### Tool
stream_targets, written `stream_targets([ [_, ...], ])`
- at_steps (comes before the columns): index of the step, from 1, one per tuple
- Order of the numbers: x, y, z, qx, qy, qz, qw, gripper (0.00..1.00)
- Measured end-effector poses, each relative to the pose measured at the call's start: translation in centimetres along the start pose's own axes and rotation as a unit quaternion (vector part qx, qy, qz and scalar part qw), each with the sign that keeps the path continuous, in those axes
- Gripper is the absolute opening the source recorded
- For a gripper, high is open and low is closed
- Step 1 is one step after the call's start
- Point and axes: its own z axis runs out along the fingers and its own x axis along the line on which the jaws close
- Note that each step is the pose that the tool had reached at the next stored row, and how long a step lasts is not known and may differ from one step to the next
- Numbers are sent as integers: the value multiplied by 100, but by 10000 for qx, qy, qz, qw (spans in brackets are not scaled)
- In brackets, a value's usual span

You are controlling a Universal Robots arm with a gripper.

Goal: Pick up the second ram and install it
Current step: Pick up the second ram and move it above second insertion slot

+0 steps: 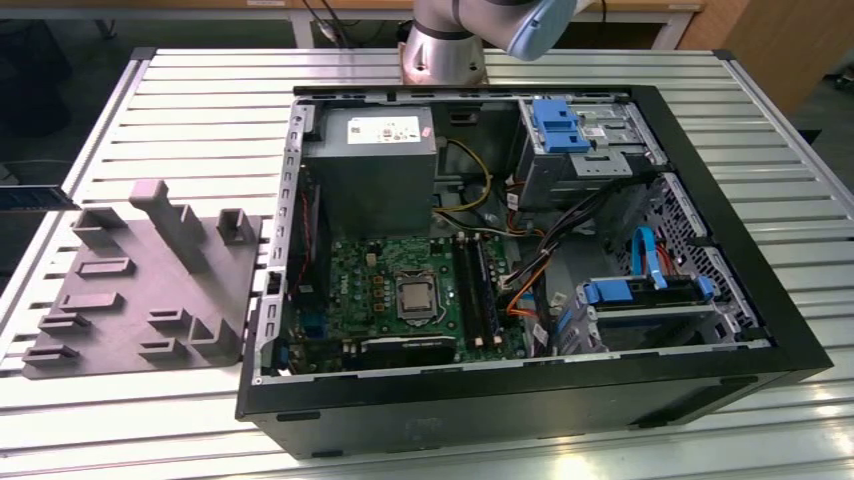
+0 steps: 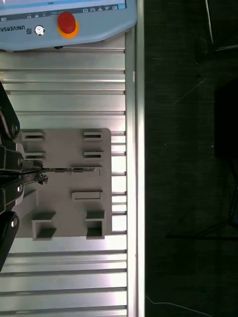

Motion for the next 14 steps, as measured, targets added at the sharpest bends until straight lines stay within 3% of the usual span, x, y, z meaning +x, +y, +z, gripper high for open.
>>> stream_targets([
  [14, -4, 4, -83, 0, -7, 0, 10000, 12],
])
